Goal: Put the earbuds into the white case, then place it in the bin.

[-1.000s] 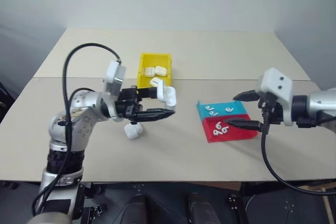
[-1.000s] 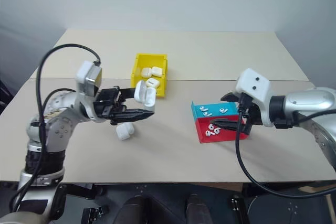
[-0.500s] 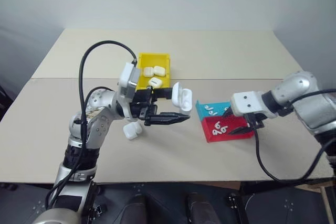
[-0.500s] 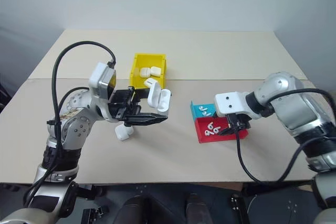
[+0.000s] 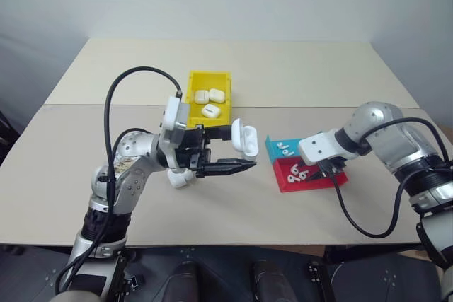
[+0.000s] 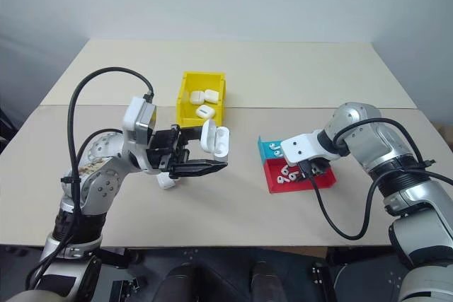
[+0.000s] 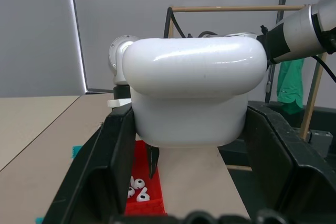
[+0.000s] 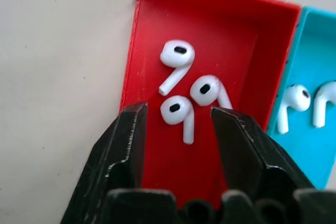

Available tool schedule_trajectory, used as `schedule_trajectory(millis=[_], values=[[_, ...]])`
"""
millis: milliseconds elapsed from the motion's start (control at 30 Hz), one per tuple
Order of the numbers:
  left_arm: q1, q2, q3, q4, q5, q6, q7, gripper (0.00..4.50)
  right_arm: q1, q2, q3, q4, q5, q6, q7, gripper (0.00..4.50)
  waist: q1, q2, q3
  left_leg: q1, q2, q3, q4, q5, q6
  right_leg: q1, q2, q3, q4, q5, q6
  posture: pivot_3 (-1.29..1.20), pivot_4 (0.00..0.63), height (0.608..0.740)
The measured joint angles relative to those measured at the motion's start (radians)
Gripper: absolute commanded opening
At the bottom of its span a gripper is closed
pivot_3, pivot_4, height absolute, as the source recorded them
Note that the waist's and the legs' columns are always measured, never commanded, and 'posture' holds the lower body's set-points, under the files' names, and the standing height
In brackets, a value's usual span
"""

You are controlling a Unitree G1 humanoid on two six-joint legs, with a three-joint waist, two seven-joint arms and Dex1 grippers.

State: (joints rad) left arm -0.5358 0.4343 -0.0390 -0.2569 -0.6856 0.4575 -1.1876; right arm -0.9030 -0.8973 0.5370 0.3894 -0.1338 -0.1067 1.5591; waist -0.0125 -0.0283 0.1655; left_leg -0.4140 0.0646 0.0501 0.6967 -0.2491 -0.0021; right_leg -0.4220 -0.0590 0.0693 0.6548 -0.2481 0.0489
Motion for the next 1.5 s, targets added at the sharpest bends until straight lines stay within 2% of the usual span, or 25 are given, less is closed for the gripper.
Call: schedule_trajectory(millis=[800,900,1033,1367,1500], values=[[0.023,0.014,0.0,-0.024,-0.001,0.0,0.046,2.77,0.005,0.057,-0.001,0.08,-0.07,-0.045,0.0,2.44,0.0,0.0,0.0,0.001,0.0,0.0,0.0,0.0,0.0,0.001,0.0,0.0,0.0,0.0,0.0,0.0,0.15,0.74],[0.026,0.014,0.0,-0.031,-0.001,0.0,0.051,2.77,0.004,0.061,-0.004,0.09,-0.072,-0.048,0.0,1.92,-0.001,0.0,0.0,0.002,0.0,0.0,0.0,0.0,0.0,0.001,0.0,0.0,0.0,0.0,0.0,0.0,0.15,0.74],[0.027,0.014,0.0,-0.041,-0.001,0.0,0.059,2.77,0.001,0.066,-0.008,0.093,-0.078,-0.049,0.0,0.71,0.0,0.0,0.0,0.003,0.0,0.0,0.0,0.0,0.0,0.002,0.0,0.0,0.0,0.0,0.0,0.0,0.15,0.74],[0.032,0.016,-0.001,-0.041,-0.001,0.0,0.062,2.77,0.034,0.052,-0.043,0.052,-0.054,-0.007,0.001,0.66,0.001,0.0,0.0,0.002,0.0,0.0,-0.001,0.0,0.0,0.002,0.0,0.0,-0.001,0.0,0.0,0.0,0.15,0.74],[0.02,0.015,-0.006,-0.037,-0.006,0.0,0.053,2.77,0.101,-0.025,-0.137,-0.104,0.059,0.149,0.002,0.66,0.005,0.001,0.001,0.0,0.0,0.0,-0.001,0.0,0.0,0.0,0.0,0.0,-0.001,0.0,0.0,0.0,0.15,0.74]])
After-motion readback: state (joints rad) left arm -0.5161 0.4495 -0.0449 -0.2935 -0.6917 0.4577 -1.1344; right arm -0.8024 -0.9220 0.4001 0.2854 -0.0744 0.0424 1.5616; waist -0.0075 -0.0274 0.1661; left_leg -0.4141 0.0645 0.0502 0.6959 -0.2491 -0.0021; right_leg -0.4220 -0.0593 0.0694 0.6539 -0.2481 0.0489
